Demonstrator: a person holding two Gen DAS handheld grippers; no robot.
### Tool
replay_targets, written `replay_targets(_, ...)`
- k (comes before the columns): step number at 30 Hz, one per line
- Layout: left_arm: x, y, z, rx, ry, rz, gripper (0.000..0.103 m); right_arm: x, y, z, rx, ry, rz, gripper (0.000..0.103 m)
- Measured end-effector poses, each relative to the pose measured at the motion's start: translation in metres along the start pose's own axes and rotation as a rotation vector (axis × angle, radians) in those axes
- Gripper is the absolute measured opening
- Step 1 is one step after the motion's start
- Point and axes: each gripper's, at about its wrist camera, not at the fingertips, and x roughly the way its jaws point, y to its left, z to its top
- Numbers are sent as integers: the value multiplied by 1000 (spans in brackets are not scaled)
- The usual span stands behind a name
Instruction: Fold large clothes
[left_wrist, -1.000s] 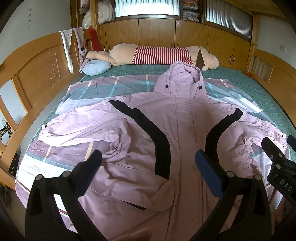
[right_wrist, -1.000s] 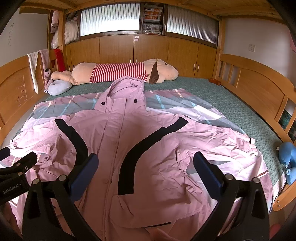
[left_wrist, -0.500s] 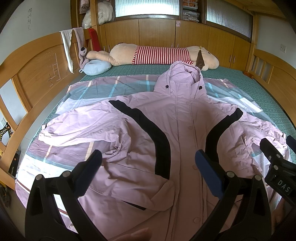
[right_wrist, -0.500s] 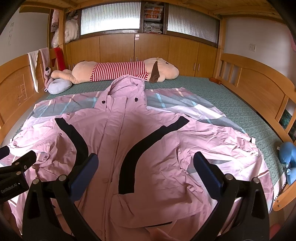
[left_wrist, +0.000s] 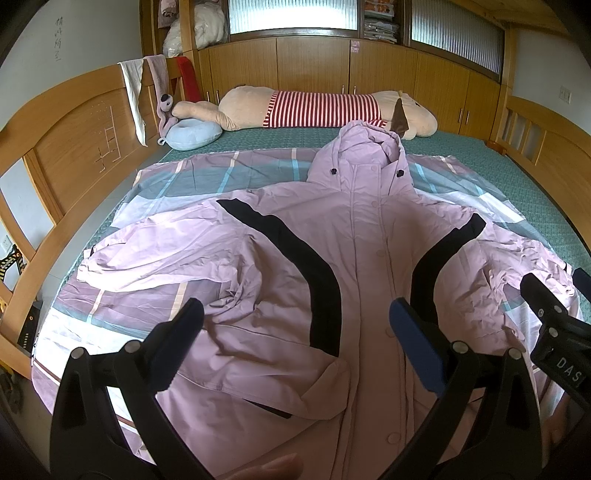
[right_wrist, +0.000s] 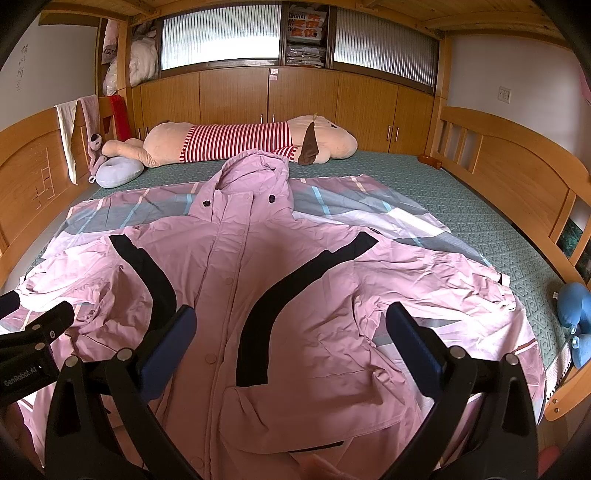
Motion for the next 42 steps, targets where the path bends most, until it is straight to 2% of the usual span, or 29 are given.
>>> replay_targets(5, 0, 0, 0, 0, 1, -4, 101, 1, -1, 1, 2, -2, -7, 102)
replay_targets(9, 1, -2, -1, 18, -9, 12, 101, 13, -25, 13, 66, 15, -11, 102)
replay_targets(11, 6, -8, -2, 45, -19, 12, 101, 32, -46, 21, 119, 55, -1, 102)
replay_targets(13, 15, -16, -3, 67, 4, -14, 101, 67, -81, 29, 197, 133, 38, 102)
replay_targets(15, 25, -23, -5, 76, 35, -37, 101, 110, -123, 30, 297, 230, 40, 102)
replay_targets(17, 38, -28, -8, 83, 52, -48, 101, 147, -167, 23, 416, 300, 8, 102)
replay_targets(18, 43, -30, -10, 86, 61, -34, 101, 164, -199, 15, 481, 306, -44, 102)
replay_targets(23, 76, -37, -13, 86, 123, 21, 101, 198, -269, 3, 473, 373, -198, 102)
replay_targets(24, 82, -40, -13, 88, 144, 17, 101, 203, -287, -1, 485, 385, -249, 102)
replay_targets(26, 91, -48, -15, 91, 185, -17, 101, 207, -311, -13, 553, 416, -283, 102)
replay_targets(28, 94, -57, -17, 110, 203, -37, 101, 211, -340, -31, 698, 457, -238, 102)
replay_targets(31, 89, -66, -23, 149, 179, -34, 101, 214, -365, -52, 901, 472, -94, 102)
replay_targets(34, 85, -69, -24, 157, 161, -47, 101, 214, -375, -56, 947, 459, -40, 102)
replay_targets(38, 87, -69, -25, 157, 163, -33, 101, 213, -395, -57, 995, 403, -32, 102)
replay_targets(40, 91, -67, -25, 145, 184, -34, 101, 221, -411, -72, 1091, 397, 13, 102)
replay_targets(42, 95, -65, -25, 127, 203, -51, 101, 231, -422, -93, 1205, 387, 62, 93)
